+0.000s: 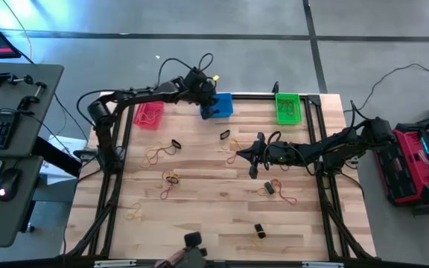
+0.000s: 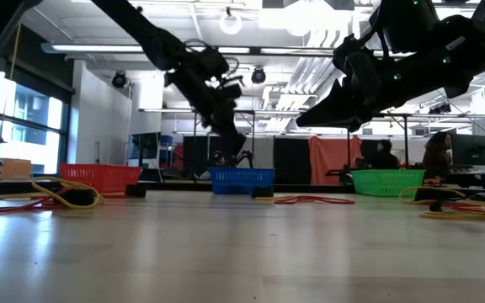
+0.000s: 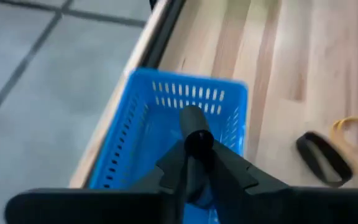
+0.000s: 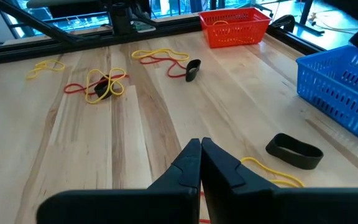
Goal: Sort rubber bands into baskets
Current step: Put the black rubber band into the blue bin, then put the yellow rubber band into the red bin
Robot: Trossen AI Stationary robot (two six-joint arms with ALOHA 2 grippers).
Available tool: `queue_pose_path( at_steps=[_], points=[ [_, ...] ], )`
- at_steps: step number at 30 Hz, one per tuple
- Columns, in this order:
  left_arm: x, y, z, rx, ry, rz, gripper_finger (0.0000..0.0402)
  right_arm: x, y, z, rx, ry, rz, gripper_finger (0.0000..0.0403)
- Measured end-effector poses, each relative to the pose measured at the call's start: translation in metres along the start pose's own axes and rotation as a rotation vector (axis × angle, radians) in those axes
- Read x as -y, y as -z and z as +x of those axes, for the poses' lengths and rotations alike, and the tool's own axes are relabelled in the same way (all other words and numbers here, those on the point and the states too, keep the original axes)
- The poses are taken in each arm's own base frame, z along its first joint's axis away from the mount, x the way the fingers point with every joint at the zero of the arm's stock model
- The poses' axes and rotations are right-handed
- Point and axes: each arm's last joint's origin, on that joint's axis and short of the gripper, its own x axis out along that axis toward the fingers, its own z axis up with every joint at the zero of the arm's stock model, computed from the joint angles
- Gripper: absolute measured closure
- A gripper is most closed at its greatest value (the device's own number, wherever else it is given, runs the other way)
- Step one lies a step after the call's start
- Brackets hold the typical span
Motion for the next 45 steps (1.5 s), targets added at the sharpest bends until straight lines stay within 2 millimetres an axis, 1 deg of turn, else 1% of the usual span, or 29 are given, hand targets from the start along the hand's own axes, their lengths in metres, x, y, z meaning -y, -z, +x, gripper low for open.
queue_pose_path(
  at_steps=[4,9,12,16,20,24,30,34,37,45],
  points=[
    [0.003,-0.014,-0.025,0.058,-0.012,0.014,0.0311,0.000,0.000,0.000,0.000,0.000,0.005,0.0403],
    [0.012,-0.030,-0.056,0.125,-0.014,0.038,0.0280,0.000,0.000,0.000,0.000,0.000,0.026,0.0403],
    [0.019,-0.035,-0.070,0.140,-0.005,0.047,0.0272,0.000,0.000,0.000,-0.001,-0.001,0.026,0.0403],
    [0.036,-0.033,-0.084,0.139,0.020,0.111,0.0276,0.000,0.000,0.000,-0.002,-0.003,0.013,0.0403],
    [0.064,-0.027,-0.093,0.261,-0.002,0.199,0.0300,0.001,0.002,0.000,-0.014,0.038,-0.036,0.0403],
    [0.089,-0.015,-0.105,0.403,-0.014,0.247,0.0331,0.004,0.001,0.000,-0.007,0.072,-0.039,0.0403],
    [0.120,0.006,-0.130,0.567,0.041,0.237,0.0365,0.002,-0.004,0.000,0.040,0.035,-0.037,0.0403],
    [0.144,0.020,-0.149,0.615,0.119,0.253,0.0378,0.001,-0.007,0.000,0.079,0.026,-0.031,0.0403],
    [0.163,0.031,-0.163,0.608,0.208,0.268,0.0384,0.000,-0.008,0.000,0.088,0.018,-0.021,0.0403],
    [0.216,0.064,-0.205,0.403,0.482,0.280,0.0388,-0.011,-0.008,-0.003,0.094,-0.034,-0.021,0.0403]
  ],
)
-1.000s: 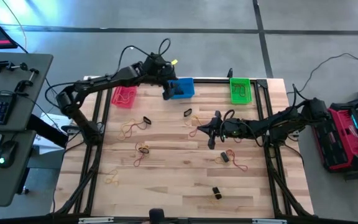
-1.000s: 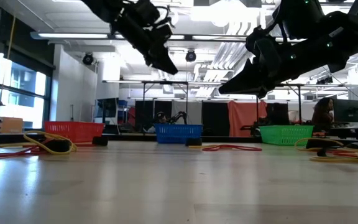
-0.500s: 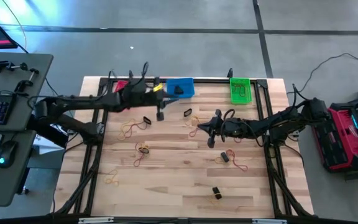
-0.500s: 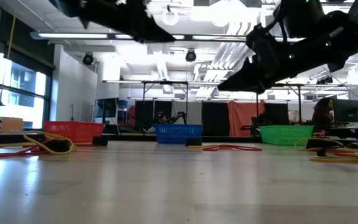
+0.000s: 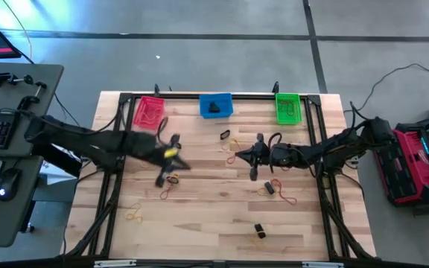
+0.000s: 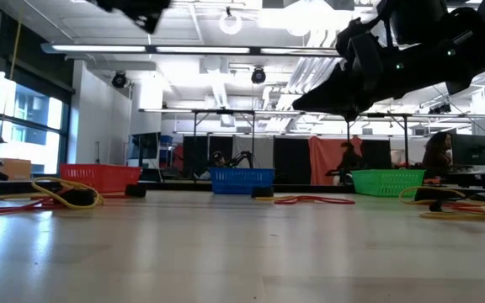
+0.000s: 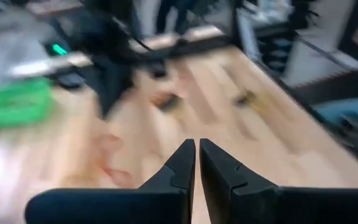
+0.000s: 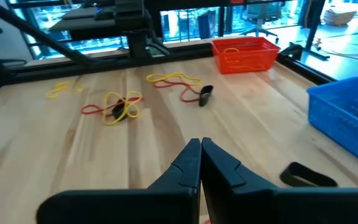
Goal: Sort rubber bands into baskets
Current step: Put the yellow rubber band into the red bin
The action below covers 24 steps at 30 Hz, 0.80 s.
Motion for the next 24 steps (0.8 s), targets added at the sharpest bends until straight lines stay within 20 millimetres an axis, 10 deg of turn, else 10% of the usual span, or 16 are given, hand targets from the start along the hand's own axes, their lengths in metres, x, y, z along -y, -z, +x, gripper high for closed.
queue_pose_path(
  at_steps=[24],
  points=[
    [0.150,0.072,-0.033,-0.827,0.154,-0.516,0.0377,-0.009,0.001,-0.003,0.005,0.017,-0.020,0.0403]
  ],
)
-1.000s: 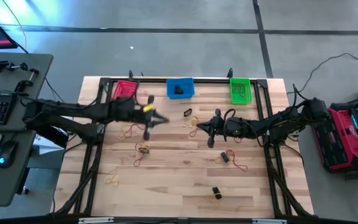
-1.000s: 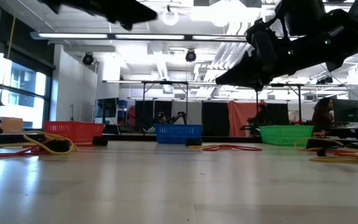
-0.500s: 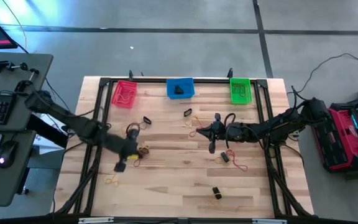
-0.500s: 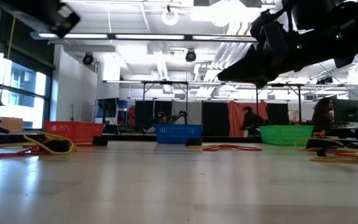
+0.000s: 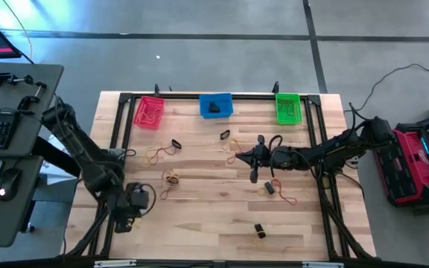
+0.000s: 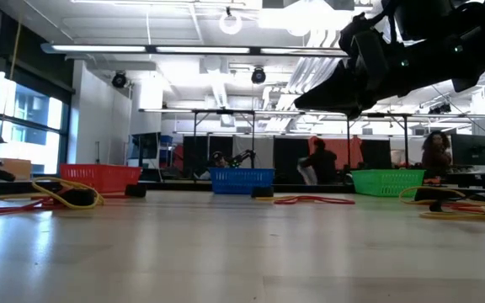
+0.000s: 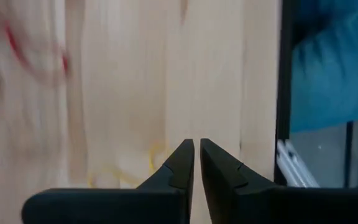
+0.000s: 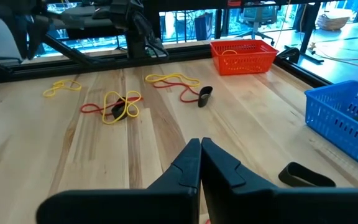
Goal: Sort rubber bands into baskets
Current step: Put the yellow rubber band into the red bin
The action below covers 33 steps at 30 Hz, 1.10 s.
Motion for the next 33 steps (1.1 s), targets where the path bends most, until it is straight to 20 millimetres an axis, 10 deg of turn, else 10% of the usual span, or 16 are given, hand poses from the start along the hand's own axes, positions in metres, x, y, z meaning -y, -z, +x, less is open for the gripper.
queue_pose_path(
  at_steps=[15,33],
  points=[
    [0.011,0.024,0.051,-0.295,-0.159,-0.182,0.0267,0.000,0.000,0.000,0.000,0.000,0.000,0.0403],
    [0.006,0.027,0.083,-0.320,-0.315,-0.155,0.0271,0.000,0.000,0.000,-0.001,0.000,-0.001,0.0403]
  ],
)
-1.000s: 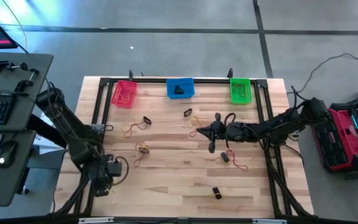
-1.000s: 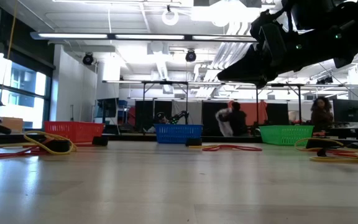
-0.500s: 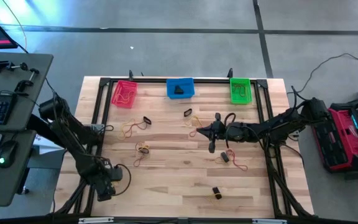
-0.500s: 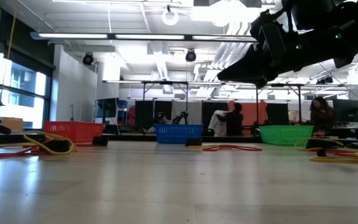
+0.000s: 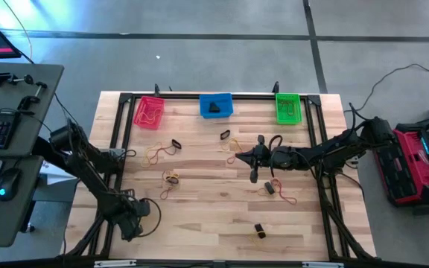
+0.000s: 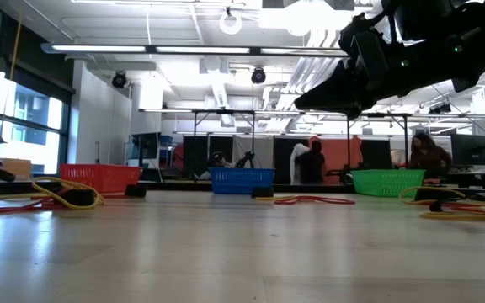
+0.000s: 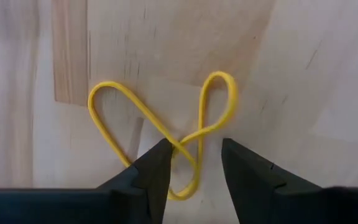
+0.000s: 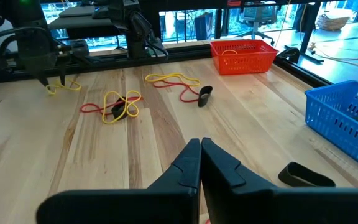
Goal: Sort rubber bands into baskets
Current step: Put the yellow rubber band into the red bin
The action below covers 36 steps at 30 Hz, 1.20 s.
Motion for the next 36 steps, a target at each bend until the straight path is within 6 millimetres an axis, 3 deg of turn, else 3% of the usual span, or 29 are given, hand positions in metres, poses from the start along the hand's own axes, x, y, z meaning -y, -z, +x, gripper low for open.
queue_pose_path(
  at_steps=[12,21,28,36],
  points=[
    [0.002,-0.001,-0.003,0.011,-0.007,0.040,0.0395,0.000,0.000,0.000,-0.001,0.000,-0.007,0.0403],
    [0.001,-0.021,-0.031,0.100,-0.025,0.081,0.0401,0.000,0.000,0.000,0.000,0.000,-0.008,0.0403],
    [-0.025,-0.043,-0.075,0.265,-0.080,0.035,0.0401,0.000,0.000,0.000,0.000,0.000,-0.008,0.0403],
    [-0.083,-0.064,-0.129,0.524,-0.107,-0.077,0.0401,0.000,0.000,0.000,0.000,0.000,-0.008,0.0403]
  ],
)
